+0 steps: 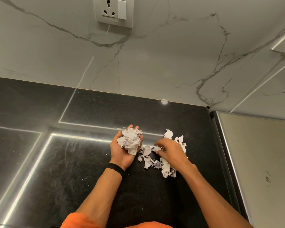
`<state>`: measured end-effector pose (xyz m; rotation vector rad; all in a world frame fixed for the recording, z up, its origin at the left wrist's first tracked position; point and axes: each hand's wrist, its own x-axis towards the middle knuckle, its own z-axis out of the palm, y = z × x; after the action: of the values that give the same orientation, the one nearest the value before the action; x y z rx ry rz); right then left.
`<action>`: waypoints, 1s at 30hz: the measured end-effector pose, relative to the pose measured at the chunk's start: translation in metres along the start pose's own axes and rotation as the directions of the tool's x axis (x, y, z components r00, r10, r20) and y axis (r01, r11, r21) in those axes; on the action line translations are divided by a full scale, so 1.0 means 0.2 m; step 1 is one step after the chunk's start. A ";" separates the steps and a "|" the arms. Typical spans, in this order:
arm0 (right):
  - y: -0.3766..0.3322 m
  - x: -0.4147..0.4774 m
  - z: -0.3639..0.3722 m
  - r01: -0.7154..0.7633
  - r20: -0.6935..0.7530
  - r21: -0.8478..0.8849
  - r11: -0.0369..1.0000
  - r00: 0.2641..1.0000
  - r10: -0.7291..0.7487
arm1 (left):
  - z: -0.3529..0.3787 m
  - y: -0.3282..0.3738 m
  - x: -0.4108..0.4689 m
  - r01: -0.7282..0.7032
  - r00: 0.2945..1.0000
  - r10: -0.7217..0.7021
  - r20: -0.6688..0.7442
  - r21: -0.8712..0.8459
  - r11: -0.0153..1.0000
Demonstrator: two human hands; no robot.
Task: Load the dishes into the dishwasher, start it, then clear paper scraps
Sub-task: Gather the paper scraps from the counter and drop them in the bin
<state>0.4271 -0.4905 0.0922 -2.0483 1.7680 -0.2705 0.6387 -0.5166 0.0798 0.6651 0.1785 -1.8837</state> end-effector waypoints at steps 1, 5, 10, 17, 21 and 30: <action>0.00 0.00 -0.02 -0.067 -0.035 0.104 0.992 0.997 0.071 | 0.01 -0.01 0.00 0.006 1.000 -0.006 -0.009 0.007 1.000; -0.09 0.01 -0.14 -0.127 -0.163 0.559 0.819 0.952 0.258 | 0.05 -0.06 0.01 0.010 0.999 -0.009 -0.034 0.024 1.000; -0.27 0.04 -0.27 0.032 -0.182 0.653 0.757 0.976 0.116 | 0.10 -0.13 -0.01 0.065 0.998 -0.067 0.017 0.088 0.994; -0.35 0.15 -0.28 0.035 -0.056 0.358 0.933 0.998 -0.016 | 0.10 -0.15 -0.06 0.138 0.989 -0.145 0.033 0.164 0.977; -0.30 0.17 -0.34 0.014 -0.160 0.590 0.808 0.982 0.099 | 0.09 -0.11 -0.05 0.109 0.993 -0.112 0.026 0.103 0.989; 0.15 0.19 -0.20 -0.250 0.038 -0.023 0.968 0.967 0.251 | 0.06 -0.07 -0.02 0.075 0.996 -0.077 0.034 0.065 0.995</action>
<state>0.3895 -0.5381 0.1103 -1.8028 1.9849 -0.1366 0.6238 -0.5128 0.0894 0.6750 0.1225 -1.9799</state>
